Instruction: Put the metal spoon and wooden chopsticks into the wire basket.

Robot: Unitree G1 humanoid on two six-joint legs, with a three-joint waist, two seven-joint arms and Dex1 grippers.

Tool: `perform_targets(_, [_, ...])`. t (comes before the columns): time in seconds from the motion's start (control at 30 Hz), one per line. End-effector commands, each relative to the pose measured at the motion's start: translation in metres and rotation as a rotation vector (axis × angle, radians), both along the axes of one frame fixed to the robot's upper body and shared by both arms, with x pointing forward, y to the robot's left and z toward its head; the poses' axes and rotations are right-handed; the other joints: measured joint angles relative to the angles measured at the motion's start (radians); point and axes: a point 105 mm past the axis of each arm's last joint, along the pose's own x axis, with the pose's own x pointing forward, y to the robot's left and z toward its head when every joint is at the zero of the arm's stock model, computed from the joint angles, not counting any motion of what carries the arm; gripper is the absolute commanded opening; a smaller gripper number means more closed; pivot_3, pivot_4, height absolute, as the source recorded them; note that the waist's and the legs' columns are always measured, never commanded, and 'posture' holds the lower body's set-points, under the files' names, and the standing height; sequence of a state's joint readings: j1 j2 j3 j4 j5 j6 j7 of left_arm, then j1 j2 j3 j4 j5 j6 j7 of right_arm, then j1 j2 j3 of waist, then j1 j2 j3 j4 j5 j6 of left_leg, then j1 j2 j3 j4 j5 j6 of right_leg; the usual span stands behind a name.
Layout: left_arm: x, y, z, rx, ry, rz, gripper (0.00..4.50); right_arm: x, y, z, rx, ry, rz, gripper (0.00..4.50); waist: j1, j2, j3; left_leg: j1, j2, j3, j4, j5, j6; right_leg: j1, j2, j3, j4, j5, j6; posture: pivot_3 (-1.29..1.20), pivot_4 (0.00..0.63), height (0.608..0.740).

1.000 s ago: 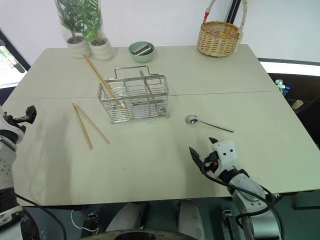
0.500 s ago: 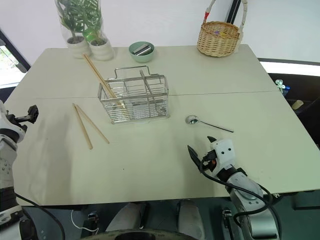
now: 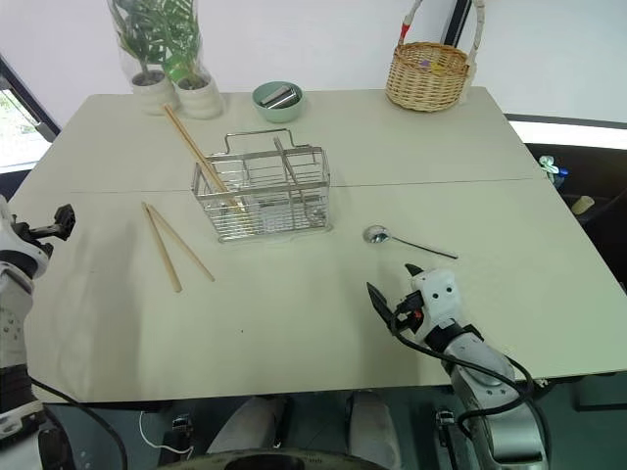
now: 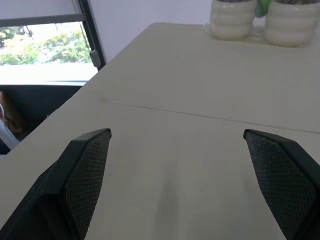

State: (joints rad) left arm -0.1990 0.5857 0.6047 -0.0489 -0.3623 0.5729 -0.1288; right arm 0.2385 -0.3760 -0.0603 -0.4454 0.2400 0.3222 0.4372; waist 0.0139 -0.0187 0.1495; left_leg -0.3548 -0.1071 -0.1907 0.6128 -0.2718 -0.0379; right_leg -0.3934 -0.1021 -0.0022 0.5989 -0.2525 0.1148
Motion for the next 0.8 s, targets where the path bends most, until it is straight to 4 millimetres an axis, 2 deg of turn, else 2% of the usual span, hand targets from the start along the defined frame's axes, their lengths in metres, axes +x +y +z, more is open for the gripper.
perform_targets(0.03, [0.001, -0.015, 0.030, 0.035, -0.068, -0.112, 4.50, 0.009, -0.007, 0.019, -0.045, -0.068, 0.026, 4.47, 0.000, 0.000, 0.000, 0.000, 0.000, 0.000, 0.000, 0.000, 0.000, 0.000, 0.000, 0.000, 0.000, 0.000, 0.000, 0.00, 0.150, 0.733])
perform_targets(0.1, [0.003, -0.037, 0.038, 0.013, -0.076, -0.258, 4.50, 0.017, -0.013, 0.030, -0.085, -0.095, 0.053, 4.47, -0.001, 0.000, 0.000, 0.000, 0.000, 0.000, 0.000, 0.000, 0.000, 0.001, 0.000, 0.000, 0.000, 0.000, 0.000, 0.00, 0.150, 0.733])
perform_targets(0.2, [0.000, -0.086, 0.051, 0.014, -0.055, -0.576, 4.50, 0.032, -0.022, 0.046, -0.154, -0.129, 0.117, 4.47, -0.002, 0.000, 0.000, -0.001, 0.000, 0.001, 0.001, 0.000, 0.000, 0.001, 0.000, 0.000, 0.000, 0.000, -0.001, 0.00, 0.150, 0.733])
perform_targets(0.3, [-0.016, -0.135, 0.054, 0.041, 0.029, -0.903, 4.50, 0.049, -0.029, 0.064, -0.252, -0.151, 0.228, 4.47, -0.003, 0.001, 0.001, -0.001, 0.000, 0.002, 0.001, 0.000, 0.000, 0.002, 0.000, 0.000, 0.000, 0.001, -0.001, 0.00, 0.150, 0.733])
perform_targets(0.4, [-0.031, -0.166, 0.053, 0.082, 0.104, -1.122, 4.50, 0.063, -0.030, 0.072, -0.316, -0.130, 0.320, 4.47, -0.003, 0.003, 0.002, 0.000, 0.000, 0.003, 0.001, 0.000, 0.000, 0.002, 0.000, 0.001, -0.001, -0.001, -0.005, 0.00, 0.150, 0.733])
perform_targets(0.57, [-0.053, -0.206, 0.043, 0.145, 0.219, -1.422, 4.50, 0.082, -0.030, 0.068, -0.403, -0.016, 0.458, 4.47, -0.007, 0.003, 0.002, -0.001, 0.003, 0.006, -0.001, 0.000, 0.000, 0.001, 0.001, 0.001, -0.001, 0.000, -0.006, 0.00, 0.150, 0.733])
perform_targets(0.8, [-0.049, -0.240, 0.039, 0.153, 0.241, -1.594, 4.50, 0.115, -0.043, 0.061, -0.458, 0.135, 0.478, 4.47, -0.003, 0.002, 0.002, -0.001, 0.002, 0.008, 0.001, 0.000, 0.001, 0.001, 0.000, 0.001, -0.002, 0.001, -0.007, 0.00, 0.150, 0.733])
